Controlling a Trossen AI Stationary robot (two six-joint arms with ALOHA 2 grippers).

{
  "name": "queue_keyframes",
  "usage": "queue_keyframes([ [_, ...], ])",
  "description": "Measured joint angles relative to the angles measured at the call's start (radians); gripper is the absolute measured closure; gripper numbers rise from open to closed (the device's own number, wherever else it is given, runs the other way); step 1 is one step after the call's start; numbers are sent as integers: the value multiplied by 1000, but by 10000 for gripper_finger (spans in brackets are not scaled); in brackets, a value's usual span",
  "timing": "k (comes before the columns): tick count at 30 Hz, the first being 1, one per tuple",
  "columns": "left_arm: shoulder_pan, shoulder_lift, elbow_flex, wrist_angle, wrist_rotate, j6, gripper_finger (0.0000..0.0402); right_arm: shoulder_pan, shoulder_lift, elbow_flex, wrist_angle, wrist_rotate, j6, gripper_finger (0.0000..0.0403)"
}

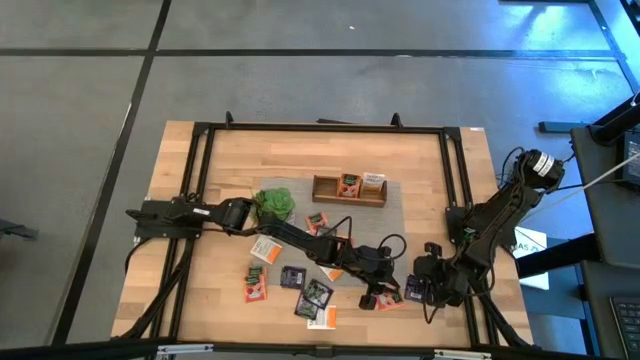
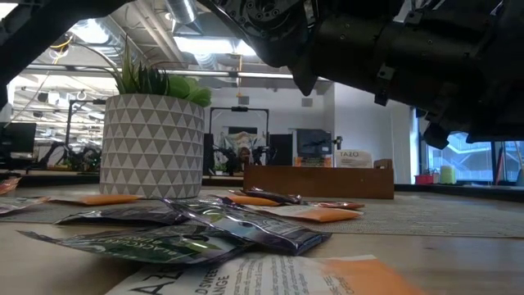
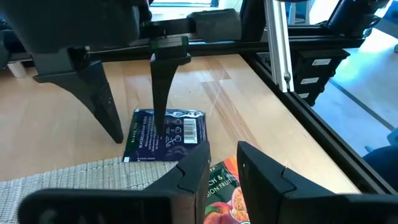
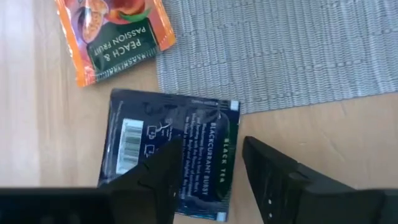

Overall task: Pick & Place Tea
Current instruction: Put the violet tea bag into the left section of the wooden organizer

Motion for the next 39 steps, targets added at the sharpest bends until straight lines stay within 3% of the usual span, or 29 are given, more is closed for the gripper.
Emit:
queue_keyframes([
  [9, 0, -1, -1, -7, 0, 17, 325, 1, 59, 1, -2, 23, -1, 286],
  [26, 5, -16, -2, -59, 29, -25, 321, 1, 13, 61, -57, 7, -44, 397],
  [30, 18, -40, -1, -54, 145, -69, 320, 0, 11, 109, -107, 25, -53, 399],
  [34, 35, -71, -1, -57, 340, -107, 322, 11, 10, 189, -136, 74, -115, 399],
  [39, 47, -111, -12, 131, 674, -210, 321, 89, 9, 327, -151, 305, -263, 401],
])
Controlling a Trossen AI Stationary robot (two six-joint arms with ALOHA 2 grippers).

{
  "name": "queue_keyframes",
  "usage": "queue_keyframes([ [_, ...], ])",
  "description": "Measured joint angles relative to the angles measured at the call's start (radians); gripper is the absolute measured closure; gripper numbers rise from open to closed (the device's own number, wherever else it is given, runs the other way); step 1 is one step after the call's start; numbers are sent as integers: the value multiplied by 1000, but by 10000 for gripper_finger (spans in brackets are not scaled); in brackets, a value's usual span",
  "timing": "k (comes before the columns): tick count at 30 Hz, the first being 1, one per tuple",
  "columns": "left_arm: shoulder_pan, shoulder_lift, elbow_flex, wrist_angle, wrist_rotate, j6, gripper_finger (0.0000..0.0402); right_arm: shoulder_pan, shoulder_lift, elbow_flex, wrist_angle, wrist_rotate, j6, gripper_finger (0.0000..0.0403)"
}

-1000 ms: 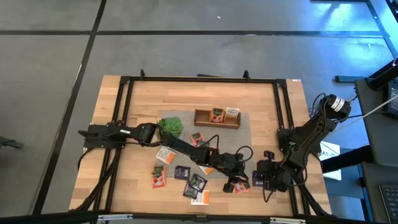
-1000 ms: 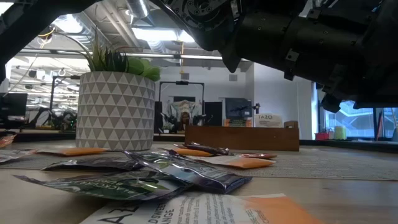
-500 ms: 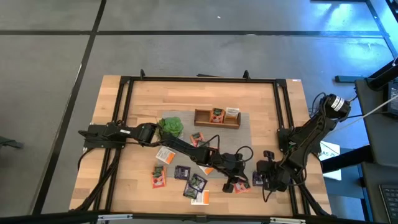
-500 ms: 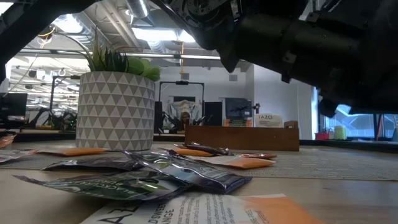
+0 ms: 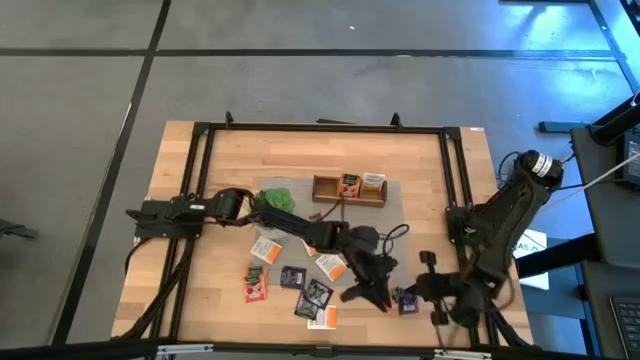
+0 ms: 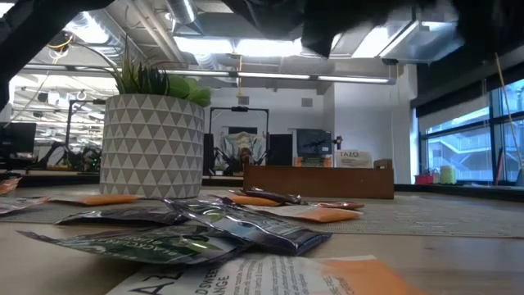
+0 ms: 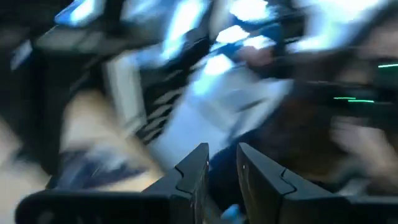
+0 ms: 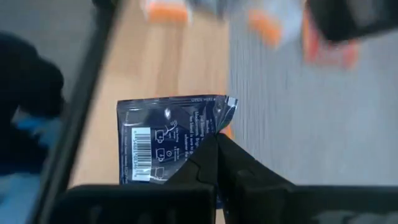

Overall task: Pick & Place Tea
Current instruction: Put the violet tea bag into the left section of the wooden organizer

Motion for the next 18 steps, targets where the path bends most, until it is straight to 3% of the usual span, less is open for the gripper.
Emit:
queue_keyframes([
  [2, -3, -15, -20, 170, 72, -45, 320, 57, 0, 43, -1, 146, -75, 401],
  [5, -6, -17, -58, 389, 85, -145, 321, 147, -1, 93, 3, 396, -223, 401],
  [9, 4, -14, -118, 511, -52, -183, 323, 221, -1, 123, 129, 640, -513, 401],
  [13, 5, -12, -123, 499, -189, -224, 320, 216, -1, 125, 377, 668, -871, 401],
  [18, -7, -11, -123, 488, -206, -215, 321, 131, -1, 126, 631, 505, -1191, 398],
])
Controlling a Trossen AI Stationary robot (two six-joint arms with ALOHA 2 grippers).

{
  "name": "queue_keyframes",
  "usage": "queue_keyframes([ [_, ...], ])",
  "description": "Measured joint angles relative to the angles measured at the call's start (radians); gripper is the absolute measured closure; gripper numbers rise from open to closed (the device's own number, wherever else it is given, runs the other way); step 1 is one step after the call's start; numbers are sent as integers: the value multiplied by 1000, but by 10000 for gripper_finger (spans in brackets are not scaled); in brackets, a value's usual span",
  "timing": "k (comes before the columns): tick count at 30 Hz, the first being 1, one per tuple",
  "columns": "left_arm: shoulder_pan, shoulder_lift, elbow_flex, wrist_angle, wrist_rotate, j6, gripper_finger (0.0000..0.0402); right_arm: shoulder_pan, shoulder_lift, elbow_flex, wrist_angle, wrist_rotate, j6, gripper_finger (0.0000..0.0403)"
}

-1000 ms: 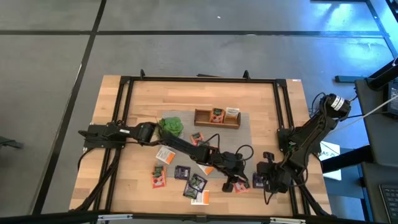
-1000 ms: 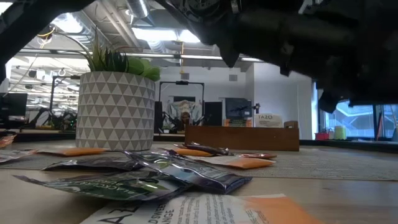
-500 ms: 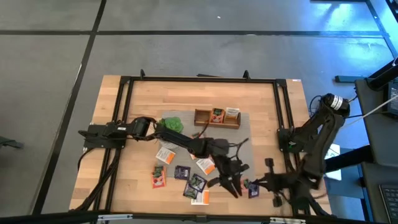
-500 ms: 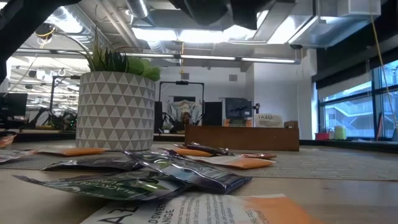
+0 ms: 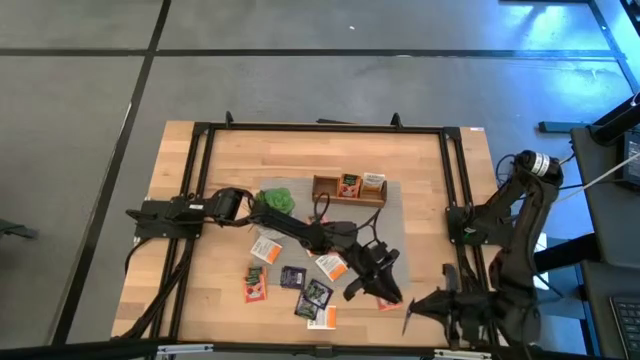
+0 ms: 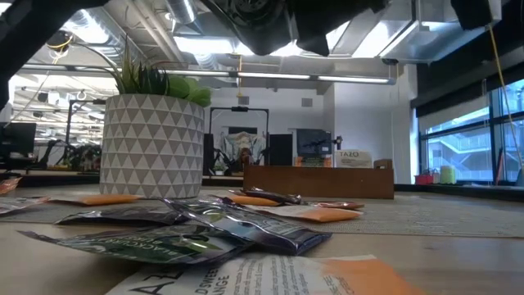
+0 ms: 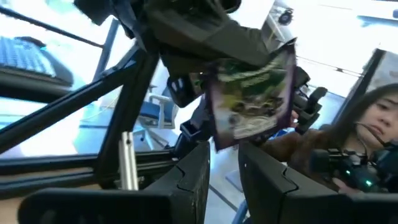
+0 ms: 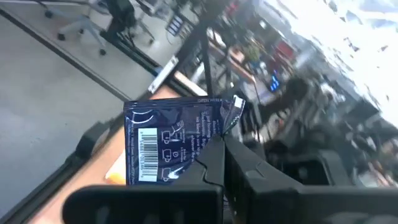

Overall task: Pick & Place Tea
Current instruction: Put the violet tea bag into the left section of the wooden organizer

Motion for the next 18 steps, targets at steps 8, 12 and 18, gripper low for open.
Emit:
queue_keyframes([
  [8, -37, 0, 0, 85, 72, -20, 320, -92, -1, 0, 226, -260, -365, 399],
  [12, -52, 0, 1, 208, 76, -104, 322, -136, -1, 0, 316, -409, -547, 399],
  [18, -56, 0, 1, 297, 78, -176, 324, -222, -1, 0, 380, -645, -737, 398],
])
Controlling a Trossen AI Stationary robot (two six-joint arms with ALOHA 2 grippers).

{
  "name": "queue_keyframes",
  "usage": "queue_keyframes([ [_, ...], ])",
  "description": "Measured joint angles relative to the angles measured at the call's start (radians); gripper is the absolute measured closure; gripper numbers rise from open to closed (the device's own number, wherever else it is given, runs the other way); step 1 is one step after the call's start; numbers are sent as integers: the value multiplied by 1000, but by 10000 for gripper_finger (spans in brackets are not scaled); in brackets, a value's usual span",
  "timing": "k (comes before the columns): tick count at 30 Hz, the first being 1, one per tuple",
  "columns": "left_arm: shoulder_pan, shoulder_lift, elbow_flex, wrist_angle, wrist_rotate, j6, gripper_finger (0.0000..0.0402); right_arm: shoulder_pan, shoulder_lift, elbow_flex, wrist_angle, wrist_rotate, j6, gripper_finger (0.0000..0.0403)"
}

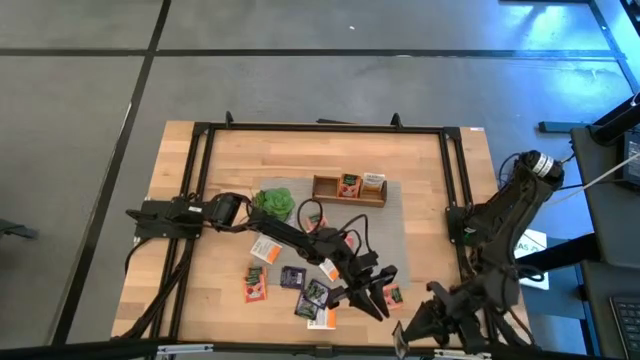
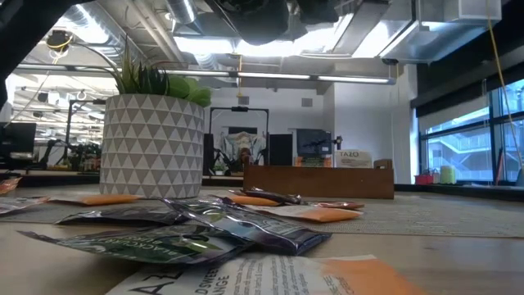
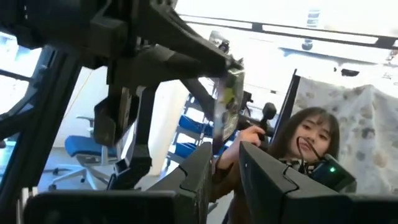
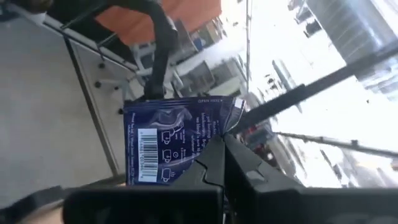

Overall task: Pick & Place Tea
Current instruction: Put the violet tea bag into the left section of the wooden organizer

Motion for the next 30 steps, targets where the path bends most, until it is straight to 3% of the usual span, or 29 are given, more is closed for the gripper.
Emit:
queue_keyframes([
  [4, -7, 0, 0, 1, -5, -2, 322, -62, 0, 0, -10, -7, -7, 398],
  [11, -29, 0, 0, 2, 2, -4, 324, -114, 0, 0, -10, -119, 21, 398],
  [23, -38, 0, 0, 56, 55, -4, 331, -118, 0, 0, -48, -123, 46, 397],
  [30, -29, 0, 0, 56, 62, -2, 359, -119, 0, 0, -47, -121, 46, 397],
])
